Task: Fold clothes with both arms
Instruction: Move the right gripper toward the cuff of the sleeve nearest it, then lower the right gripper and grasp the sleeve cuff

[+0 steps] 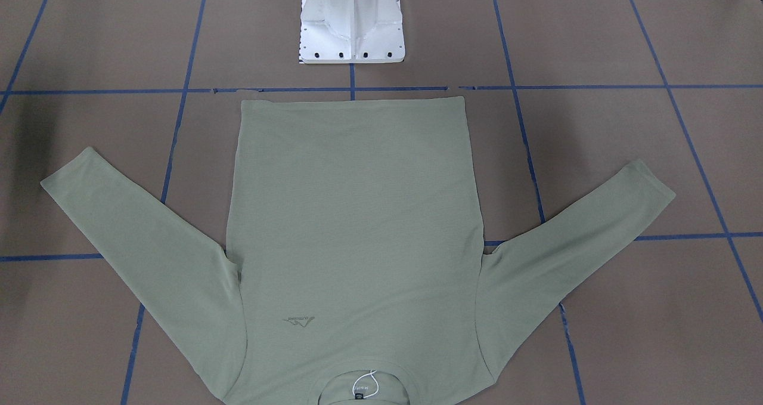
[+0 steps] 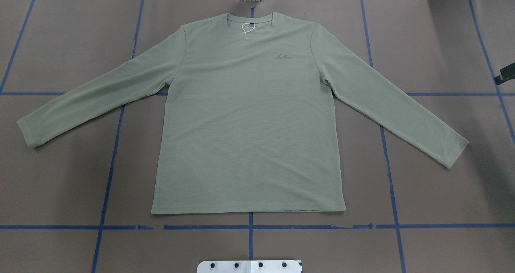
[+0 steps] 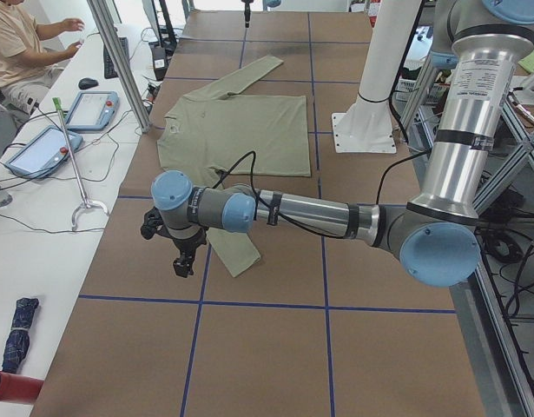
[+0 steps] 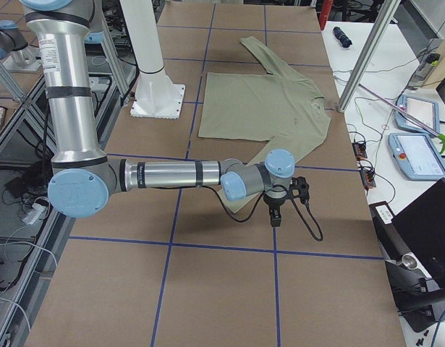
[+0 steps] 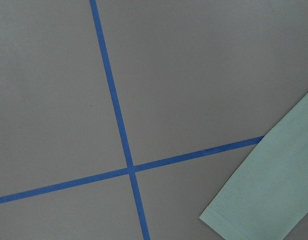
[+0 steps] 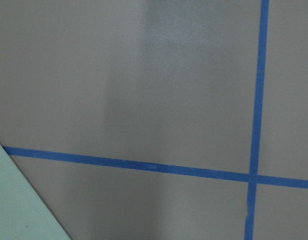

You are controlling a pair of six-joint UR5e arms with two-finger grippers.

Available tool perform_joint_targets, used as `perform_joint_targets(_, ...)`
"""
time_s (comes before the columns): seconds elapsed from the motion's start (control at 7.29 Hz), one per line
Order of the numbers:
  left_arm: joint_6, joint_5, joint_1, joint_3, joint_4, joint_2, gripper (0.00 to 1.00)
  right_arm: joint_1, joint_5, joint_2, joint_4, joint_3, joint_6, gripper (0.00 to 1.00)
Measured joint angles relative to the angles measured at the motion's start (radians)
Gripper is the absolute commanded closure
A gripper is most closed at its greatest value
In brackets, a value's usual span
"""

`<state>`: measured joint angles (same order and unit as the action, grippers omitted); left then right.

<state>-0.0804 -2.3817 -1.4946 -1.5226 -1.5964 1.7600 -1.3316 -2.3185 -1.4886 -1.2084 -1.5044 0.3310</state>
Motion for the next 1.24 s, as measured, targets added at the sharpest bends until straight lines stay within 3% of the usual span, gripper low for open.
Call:
perform_joint_targets(0.41, -0.001, -0.051, 0.005, 0.0, -0.064, 0.003, 0.0, 0.175, 0.054, -0.112, 0.314, 0.013, 0.353, 0.0)
perform_joint_targets(0.69, -0.001, -0.062, 0.005, -0.004, -0.082, 0.003, 0.0, 0.258, 0.068, -0.173, 0.496, 0.02, 0.571, 0.1)
perform_joint_targets(1.24, -0.001, -0.063, 0.005, 0.001, -0.106, 0.003, 0.0, 0.295, 0.077, -0.19, 0.548, 0.034, 0.649, 0.16)
